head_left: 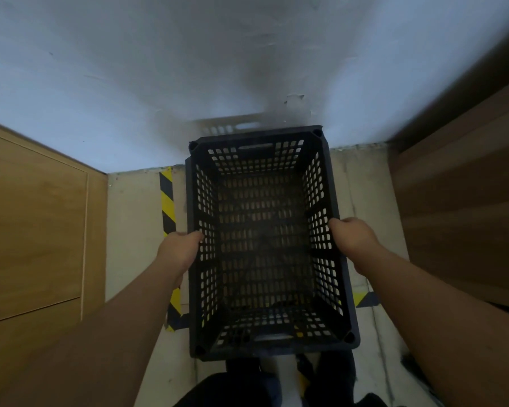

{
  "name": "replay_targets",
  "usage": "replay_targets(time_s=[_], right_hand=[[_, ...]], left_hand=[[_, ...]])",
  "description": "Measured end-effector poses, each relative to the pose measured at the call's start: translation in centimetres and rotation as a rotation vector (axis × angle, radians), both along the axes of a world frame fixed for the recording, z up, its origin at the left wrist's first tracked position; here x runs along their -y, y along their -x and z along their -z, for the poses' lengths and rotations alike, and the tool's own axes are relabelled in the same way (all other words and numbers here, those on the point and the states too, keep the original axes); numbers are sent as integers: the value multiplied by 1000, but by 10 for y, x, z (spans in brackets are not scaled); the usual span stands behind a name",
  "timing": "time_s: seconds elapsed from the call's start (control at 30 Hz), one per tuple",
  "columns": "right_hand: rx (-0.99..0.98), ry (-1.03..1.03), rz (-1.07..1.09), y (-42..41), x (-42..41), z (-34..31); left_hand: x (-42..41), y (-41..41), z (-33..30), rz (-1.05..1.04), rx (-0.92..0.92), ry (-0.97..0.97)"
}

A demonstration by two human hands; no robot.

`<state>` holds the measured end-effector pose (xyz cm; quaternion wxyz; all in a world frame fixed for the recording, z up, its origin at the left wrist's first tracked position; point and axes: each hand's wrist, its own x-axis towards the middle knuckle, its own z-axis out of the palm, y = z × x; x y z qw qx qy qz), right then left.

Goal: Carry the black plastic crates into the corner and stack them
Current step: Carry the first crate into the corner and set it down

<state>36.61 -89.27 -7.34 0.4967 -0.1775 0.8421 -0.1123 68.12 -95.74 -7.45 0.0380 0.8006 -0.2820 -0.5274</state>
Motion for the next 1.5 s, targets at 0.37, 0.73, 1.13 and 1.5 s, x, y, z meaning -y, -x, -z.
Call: replay_targets(time_s=[0.37,0.73,1.13,1.5], right_hand=[[-49,10,-113,-8,-5,-17],[-94,130,-131,-6,-46,-150],[-144,121,21,8,-91,-289],[-181,110,365,13,-184,-345]], left_hand=[[-18,10,-16,95,61,72],[-57,55,-164,370,101,221],[-76,96,-287,652,58,228],[-92,159,-339,1067,-16,273]])
